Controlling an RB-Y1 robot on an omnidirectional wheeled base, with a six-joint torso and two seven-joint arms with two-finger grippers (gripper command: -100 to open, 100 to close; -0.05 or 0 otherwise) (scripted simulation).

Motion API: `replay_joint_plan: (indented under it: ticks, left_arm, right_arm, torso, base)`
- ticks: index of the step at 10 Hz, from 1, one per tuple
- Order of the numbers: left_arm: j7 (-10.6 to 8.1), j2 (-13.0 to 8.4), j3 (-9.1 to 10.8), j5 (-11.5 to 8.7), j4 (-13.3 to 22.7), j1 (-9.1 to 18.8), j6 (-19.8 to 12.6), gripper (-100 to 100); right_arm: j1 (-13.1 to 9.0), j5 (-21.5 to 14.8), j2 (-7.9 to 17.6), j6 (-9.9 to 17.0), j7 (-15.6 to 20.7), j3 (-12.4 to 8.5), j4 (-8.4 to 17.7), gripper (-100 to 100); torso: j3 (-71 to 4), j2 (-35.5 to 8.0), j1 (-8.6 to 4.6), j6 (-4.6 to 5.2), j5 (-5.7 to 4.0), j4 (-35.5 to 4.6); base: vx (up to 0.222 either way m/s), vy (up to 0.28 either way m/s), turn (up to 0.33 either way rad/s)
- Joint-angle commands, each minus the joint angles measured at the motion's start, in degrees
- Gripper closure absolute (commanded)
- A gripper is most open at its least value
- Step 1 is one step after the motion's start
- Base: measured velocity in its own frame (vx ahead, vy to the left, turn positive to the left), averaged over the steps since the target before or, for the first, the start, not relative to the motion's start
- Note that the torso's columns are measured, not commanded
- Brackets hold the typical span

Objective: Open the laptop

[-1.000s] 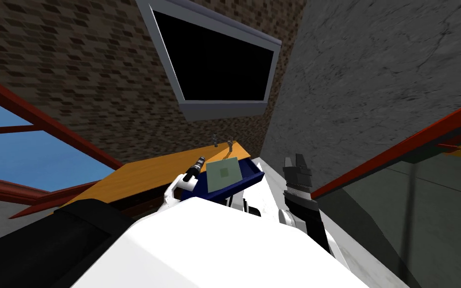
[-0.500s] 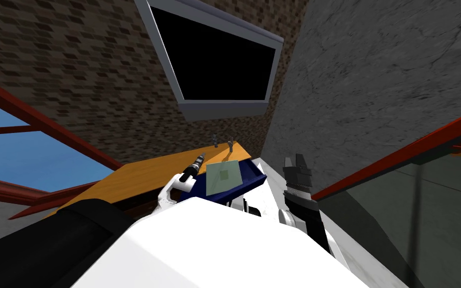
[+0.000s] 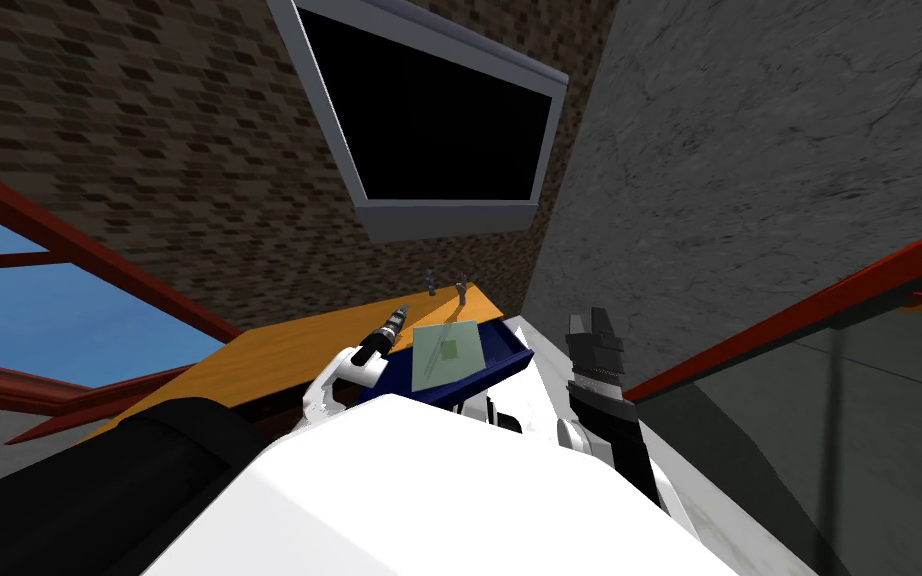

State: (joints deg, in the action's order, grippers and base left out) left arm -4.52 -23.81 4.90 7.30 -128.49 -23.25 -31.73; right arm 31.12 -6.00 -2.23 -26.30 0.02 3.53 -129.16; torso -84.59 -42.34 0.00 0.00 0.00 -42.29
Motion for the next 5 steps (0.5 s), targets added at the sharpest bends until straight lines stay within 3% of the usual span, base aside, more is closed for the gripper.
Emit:
replay_joint_plan:
  ticks: [1, 5]
  left_arm:
    - [0.00, 0.0, 0.00, 0.0, 0.0, 0.0, 0.0, 0]
    - [0.00, 0.0, 0.00, 0.0, 0.0, 0.0, 0.0, 0]
  right_arm:
    - [0.0, 0.0, 0.0, 0.0, 0.0, 0.0, 0.0, 0]
    - [0.0, 0.0, 0.0, 0.0, 0.0, 0.0, 0.0, 0]
  torso:
    - [0.0, 0.0, -0.01, 0.00, 0.00, 0.0]
    - [0.0, 0.1, 0.00, 0.00, 0.00, 0.0]
  base:
    - [0.000, 0.000, 0.000]
    - [0.000, 0.000, 0.000]
